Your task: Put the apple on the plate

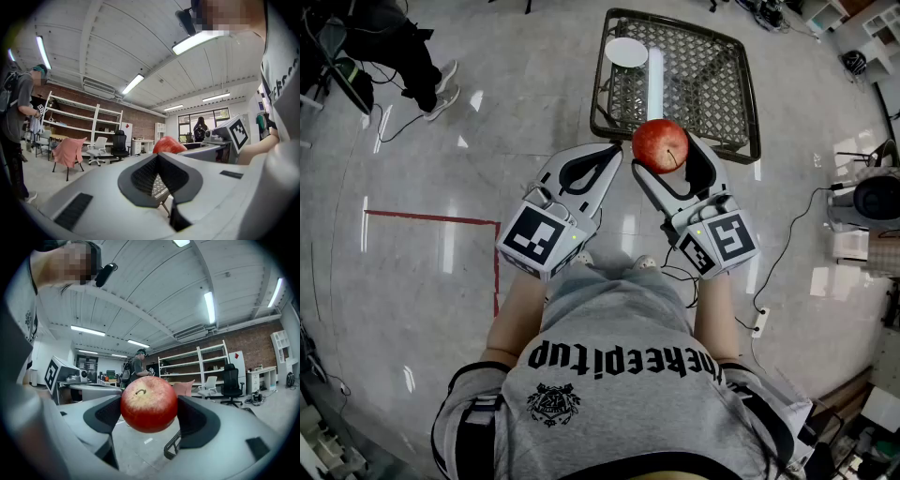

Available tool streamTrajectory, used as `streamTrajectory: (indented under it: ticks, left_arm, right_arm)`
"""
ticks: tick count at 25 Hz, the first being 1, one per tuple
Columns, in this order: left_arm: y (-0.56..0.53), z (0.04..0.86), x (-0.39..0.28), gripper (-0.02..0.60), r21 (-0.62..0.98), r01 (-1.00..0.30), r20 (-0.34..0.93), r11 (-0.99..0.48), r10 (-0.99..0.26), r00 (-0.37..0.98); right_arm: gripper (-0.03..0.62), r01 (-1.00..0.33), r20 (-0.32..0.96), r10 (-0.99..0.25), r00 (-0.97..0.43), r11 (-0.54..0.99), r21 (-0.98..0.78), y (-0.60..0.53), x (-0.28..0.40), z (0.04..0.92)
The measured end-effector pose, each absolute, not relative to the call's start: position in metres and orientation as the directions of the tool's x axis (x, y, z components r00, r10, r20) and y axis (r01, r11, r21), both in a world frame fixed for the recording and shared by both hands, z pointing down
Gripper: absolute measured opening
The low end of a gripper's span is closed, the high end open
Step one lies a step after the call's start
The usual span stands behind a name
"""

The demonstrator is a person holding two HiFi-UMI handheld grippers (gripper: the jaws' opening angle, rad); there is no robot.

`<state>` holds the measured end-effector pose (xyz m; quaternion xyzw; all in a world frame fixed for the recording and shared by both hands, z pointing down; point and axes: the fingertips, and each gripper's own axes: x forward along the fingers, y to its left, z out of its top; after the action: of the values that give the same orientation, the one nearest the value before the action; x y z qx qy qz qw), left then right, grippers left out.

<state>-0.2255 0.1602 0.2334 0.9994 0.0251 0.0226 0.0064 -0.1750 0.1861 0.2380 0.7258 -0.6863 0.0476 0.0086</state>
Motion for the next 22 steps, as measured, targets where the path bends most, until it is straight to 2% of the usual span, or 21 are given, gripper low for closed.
streamTrajectory:
  ticks: [22]
  left_arm:
    - [0.129,0.244,-0.230,0.011,0.027,0.088,0.038,-0.996,0.089,0.995]
  right_arm:
    - [0.388,-0.992,0.068,-0.991,0.115,-0.118,-0.042,0.167,-0.183,0.245]
